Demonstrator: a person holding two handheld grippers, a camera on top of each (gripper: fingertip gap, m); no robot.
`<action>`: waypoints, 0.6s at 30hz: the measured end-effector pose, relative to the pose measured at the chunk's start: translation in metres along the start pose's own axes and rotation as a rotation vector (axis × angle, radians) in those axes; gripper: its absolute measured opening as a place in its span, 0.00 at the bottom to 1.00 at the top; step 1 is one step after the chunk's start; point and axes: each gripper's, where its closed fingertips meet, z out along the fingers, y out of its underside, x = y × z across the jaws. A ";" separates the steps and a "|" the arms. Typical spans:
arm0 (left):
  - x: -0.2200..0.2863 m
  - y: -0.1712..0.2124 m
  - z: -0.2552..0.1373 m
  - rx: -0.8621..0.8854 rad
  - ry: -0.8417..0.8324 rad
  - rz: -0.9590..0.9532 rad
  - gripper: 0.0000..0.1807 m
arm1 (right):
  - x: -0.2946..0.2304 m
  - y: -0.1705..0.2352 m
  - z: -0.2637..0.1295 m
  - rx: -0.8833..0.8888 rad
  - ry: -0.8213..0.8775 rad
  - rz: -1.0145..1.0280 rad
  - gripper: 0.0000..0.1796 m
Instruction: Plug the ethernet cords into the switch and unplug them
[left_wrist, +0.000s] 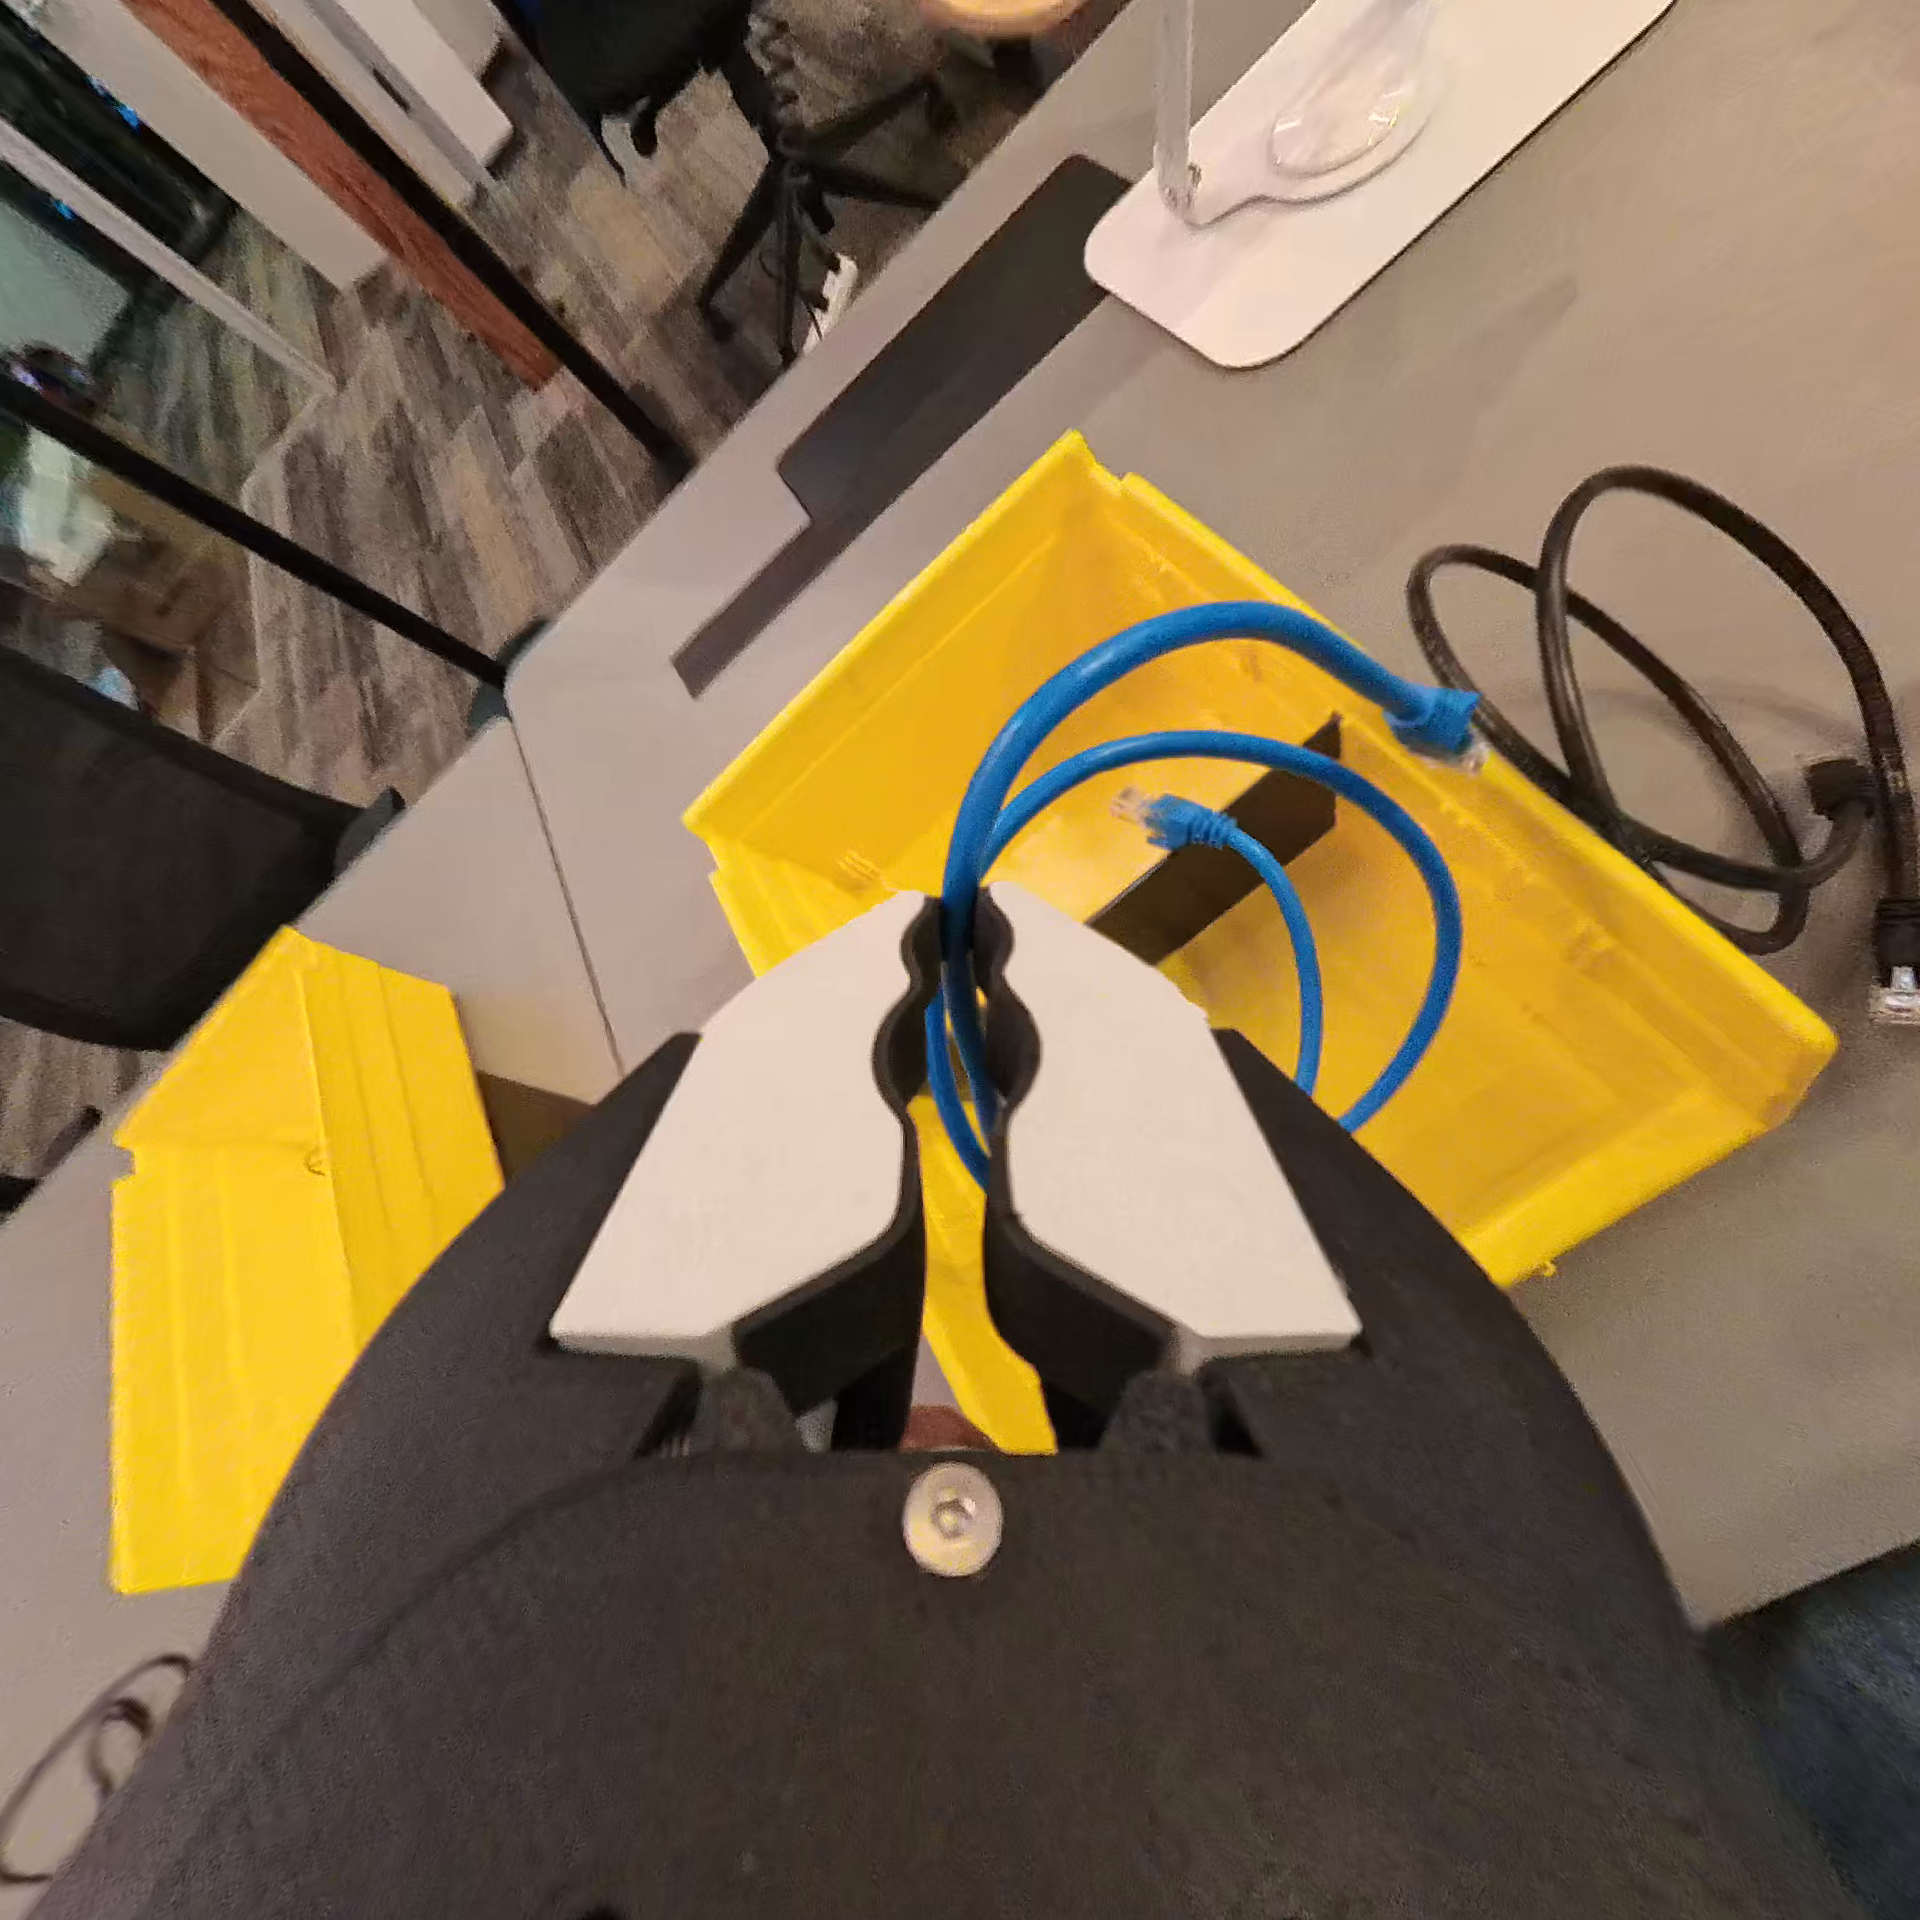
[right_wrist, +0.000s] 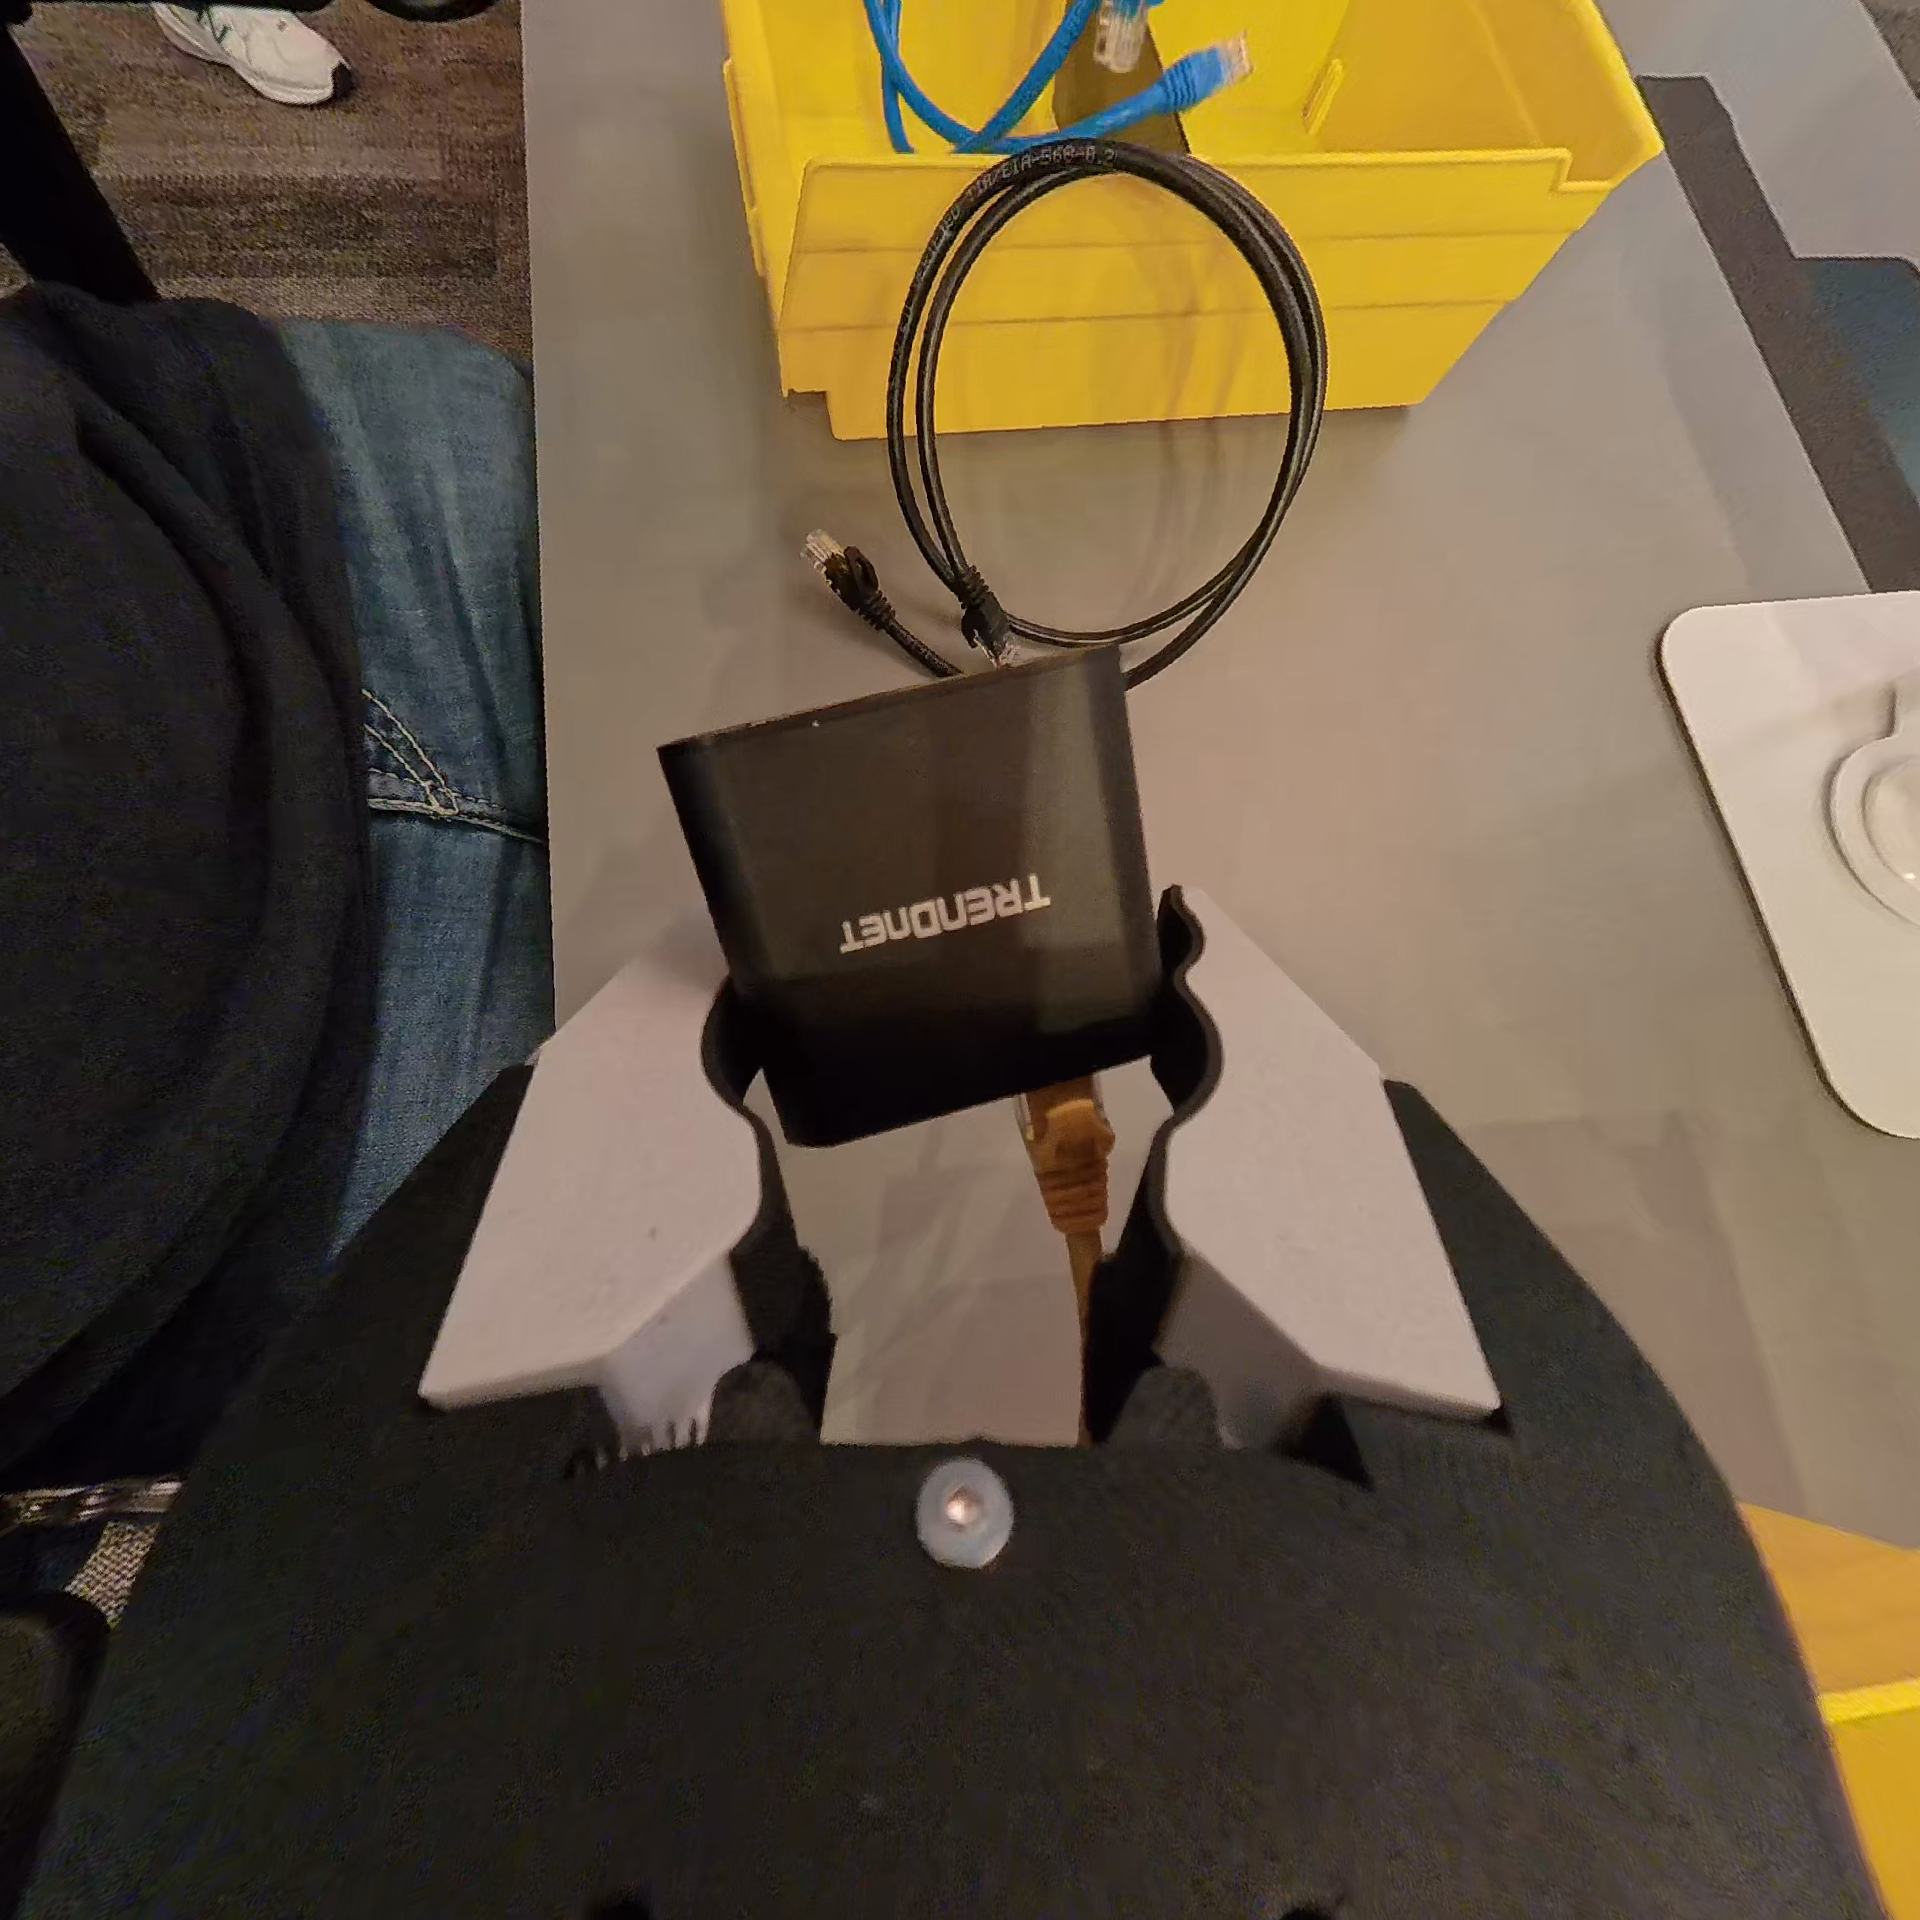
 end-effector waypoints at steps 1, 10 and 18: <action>0.003 0.011 0.004 -0.035 0.028 -0.030 0.03 | 0.000 0.000 0.000 0.001 0.000 0.001 0.42; 0.010 0.021 0.005 0.002 0.000 -0.029 0.33 | -0.001 0.005 0.000 0.001 -0.002 0.015 0.42; 0.175 -0.032 -0.005 0.058 0.284 0.520 0.20 | -0.003 0.005 0.003 0.023 -0.007 0.027 0.42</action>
